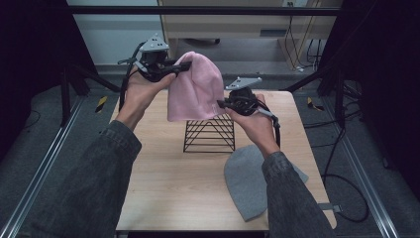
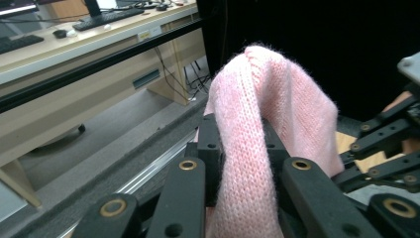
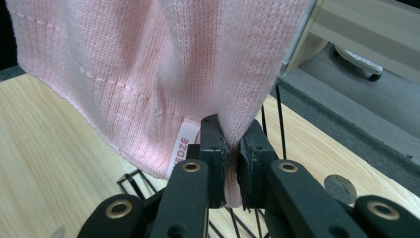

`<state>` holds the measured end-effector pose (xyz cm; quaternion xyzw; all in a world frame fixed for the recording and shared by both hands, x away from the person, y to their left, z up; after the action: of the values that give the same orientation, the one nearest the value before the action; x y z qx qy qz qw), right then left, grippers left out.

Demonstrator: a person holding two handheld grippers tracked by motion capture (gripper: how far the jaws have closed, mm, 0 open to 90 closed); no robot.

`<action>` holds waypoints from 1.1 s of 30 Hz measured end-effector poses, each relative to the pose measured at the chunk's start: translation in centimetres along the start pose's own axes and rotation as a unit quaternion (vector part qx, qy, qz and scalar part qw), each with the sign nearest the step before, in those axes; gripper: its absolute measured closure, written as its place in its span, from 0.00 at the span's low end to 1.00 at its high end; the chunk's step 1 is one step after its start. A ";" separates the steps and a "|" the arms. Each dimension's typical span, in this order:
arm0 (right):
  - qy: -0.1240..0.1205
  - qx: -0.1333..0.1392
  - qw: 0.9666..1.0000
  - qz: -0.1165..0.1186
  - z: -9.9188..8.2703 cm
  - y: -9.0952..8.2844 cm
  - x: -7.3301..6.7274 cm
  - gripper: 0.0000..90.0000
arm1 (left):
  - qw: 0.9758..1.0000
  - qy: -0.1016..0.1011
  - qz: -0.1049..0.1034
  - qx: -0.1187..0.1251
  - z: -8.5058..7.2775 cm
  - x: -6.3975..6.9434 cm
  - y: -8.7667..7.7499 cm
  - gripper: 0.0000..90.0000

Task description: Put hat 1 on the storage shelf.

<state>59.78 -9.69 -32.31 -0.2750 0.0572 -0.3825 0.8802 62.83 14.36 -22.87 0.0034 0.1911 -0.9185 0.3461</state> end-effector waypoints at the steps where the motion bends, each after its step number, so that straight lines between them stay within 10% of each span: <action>1: 0.001 0.000 1.000 -0.001 -0.1 0.1 0.0 0.92 | 1.000 0.001 0.002 -0.001 -0.1 -0.1 0.2 0.86; 33: -0.006 0.005 1.000 -0.022 -3.1 -0.2 -0.2 0.92 | 1.000 -0.005 -0.007 0.008 -1.9 1.5 2.1 0.86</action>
<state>58.60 -11.03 -34.86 -0.2737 0.0441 -0.4001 0.8735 62.77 12.65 -25.59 0.0001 0.1818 -0.9226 0.3403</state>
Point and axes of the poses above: each handheld gripper's, and its own axes: y roughly forward along the jaws, z roughly out of its top, x roughly to its right, the point moved 2 cm from there along y, roughly forward along the jaws, and after that the axes turned 1 degree about -x, right-handed, at the moved point
